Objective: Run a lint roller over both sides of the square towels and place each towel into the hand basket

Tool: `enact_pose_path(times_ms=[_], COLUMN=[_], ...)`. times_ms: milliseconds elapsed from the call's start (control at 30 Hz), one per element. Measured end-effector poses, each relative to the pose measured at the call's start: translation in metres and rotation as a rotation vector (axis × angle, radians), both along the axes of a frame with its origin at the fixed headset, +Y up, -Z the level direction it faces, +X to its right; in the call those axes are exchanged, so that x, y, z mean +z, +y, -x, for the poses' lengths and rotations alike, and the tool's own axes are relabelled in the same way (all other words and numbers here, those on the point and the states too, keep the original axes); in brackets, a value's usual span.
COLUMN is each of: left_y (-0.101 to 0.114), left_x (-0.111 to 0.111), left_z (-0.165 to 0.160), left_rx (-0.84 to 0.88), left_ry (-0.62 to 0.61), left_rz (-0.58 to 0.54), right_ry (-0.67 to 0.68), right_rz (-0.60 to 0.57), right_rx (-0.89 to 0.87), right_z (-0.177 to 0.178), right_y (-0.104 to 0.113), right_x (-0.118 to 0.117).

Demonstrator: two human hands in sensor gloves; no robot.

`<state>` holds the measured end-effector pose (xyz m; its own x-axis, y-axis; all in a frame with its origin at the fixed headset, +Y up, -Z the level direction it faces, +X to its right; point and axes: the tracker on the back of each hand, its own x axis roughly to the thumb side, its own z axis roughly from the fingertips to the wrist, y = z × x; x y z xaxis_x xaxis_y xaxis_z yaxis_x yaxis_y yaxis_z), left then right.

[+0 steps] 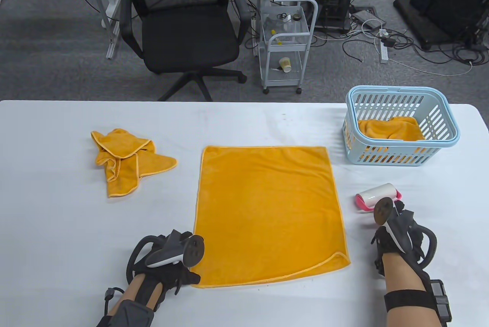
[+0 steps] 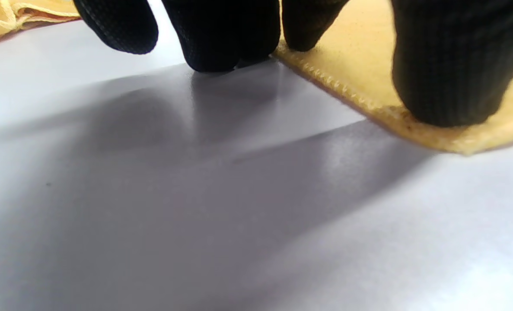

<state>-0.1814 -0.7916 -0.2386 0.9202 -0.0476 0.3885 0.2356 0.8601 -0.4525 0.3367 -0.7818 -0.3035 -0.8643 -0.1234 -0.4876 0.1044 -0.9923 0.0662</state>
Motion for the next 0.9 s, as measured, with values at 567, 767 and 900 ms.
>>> enact_pose_path(times_ms=[567,767,900], left_y=[0.018,0.008,0.005], left_x=[0.014,0.014,0.015], left_z=[-0.011,-0.016,-0.022], left_rx=[0.152,0.077,0.019], left_ry=[-0.152,-0.17,-0.183], left_rz=[-0.034,-0.013,-0.034], right_ry=[0.717,0.829,0.833], right_rz=[0.183,0.533,0.596], right_rx=[-0.408,-0.307,-0.196], right_z=[0.076,0.109,0.118], right_y=[0.046,0.02,0.012], right_x=[0.026,0.029,0.032])
